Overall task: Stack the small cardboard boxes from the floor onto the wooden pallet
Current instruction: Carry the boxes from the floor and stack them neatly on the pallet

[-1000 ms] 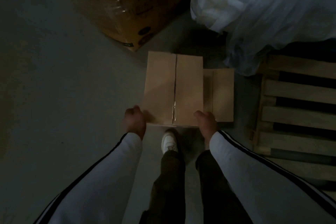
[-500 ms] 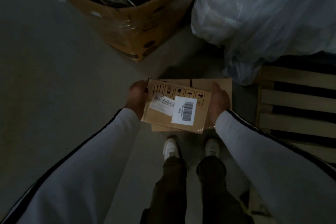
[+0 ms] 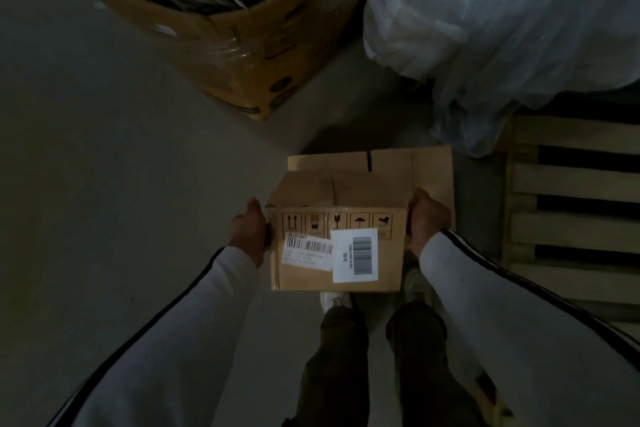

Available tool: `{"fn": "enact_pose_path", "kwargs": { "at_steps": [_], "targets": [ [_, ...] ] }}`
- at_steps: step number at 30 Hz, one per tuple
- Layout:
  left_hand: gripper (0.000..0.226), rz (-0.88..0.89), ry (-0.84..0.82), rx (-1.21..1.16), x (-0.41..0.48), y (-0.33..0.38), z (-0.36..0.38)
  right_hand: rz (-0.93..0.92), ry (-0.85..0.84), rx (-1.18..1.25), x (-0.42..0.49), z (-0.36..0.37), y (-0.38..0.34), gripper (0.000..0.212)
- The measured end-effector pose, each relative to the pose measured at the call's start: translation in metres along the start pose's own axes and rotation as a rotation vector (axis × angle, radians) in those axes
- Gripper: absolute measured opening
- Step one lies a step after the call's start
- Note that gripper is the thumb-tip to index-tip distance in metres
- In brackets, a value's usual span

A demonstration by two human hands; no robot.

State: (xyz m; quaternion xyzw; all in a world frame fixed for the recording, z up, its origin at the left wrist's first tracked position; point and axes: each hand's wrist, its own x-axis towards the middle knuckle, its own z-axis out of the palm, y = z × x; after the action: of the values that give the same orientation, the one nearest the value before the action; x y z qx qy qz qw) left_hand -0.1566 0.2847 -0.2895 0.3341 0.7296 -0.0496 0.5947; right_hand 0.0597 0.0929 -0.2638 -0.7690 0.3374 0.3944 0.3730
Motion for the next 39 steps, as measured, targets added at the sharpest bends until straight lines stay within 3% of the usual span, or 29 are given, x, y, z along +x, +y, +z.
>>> {"fn": "enact_pose_path", "kwargs": {
  "at_steps": [2,5,8,10,14,18,23,28,33,39],
  "targets": [
    [0.063,-0.005,0.004,0.053,0.014,-0.015,-0.001,0.01,0.008,-0.024,0.012,0.004,0.006,0.033],
    [0.027,-0.002,-0.052,0.044,0.005,-0.019,0.003,0.021,-0.09,-0.022,0.017,0.005,0.019,0.029],
    [0.044,-0.039,-0.269,-0.053,-0.012,-0.013,0.014,0.073,-0.341,0.056,0.006,-0.001,0.023,0.039],
    [0.049,-0.052,-0.368,-0.073,-0.028,-0.004,0.021,0.107,-0.412,0.114,-0.001,-0.013,0.023,0.047],
    [0.049,-0.027,-0.477,-0.058,-0.075,0.027,0.031,0.167,-0.377,0.27,-0.031,-0.05,0.008,0.064],
    [0.053,0.049,-0.519,0.038,-0.151,0.077,0.052,0.088,-0.341,0.372,-0.087,-0.109,-0.031,0.051],
    [0.055,0.236,-0.588,0.228,-0.286,0.12,0.094,-0.063,-0.33,0.549,-0.162,-0.223,-0.072,0.035],
    [0.057,0.336,-0.763,0.319,-0.435,0.116,0.169,-0.089,-0.226,0.749,-0.216,-0.376,-0.061,0.07],
    [0.054,0.408,-0.957,0.55,-0.592,0.035,0.271,-0.206,-0.117,0.938,-0.251,-0.567,0.013,0.058],
    [0.053,0.43,-1.146,0.71,-0.71,-0.073,0.372,-0.269,-0.018,1.175,-0.271,-0.714,0.11,0.051]
  ]
}}
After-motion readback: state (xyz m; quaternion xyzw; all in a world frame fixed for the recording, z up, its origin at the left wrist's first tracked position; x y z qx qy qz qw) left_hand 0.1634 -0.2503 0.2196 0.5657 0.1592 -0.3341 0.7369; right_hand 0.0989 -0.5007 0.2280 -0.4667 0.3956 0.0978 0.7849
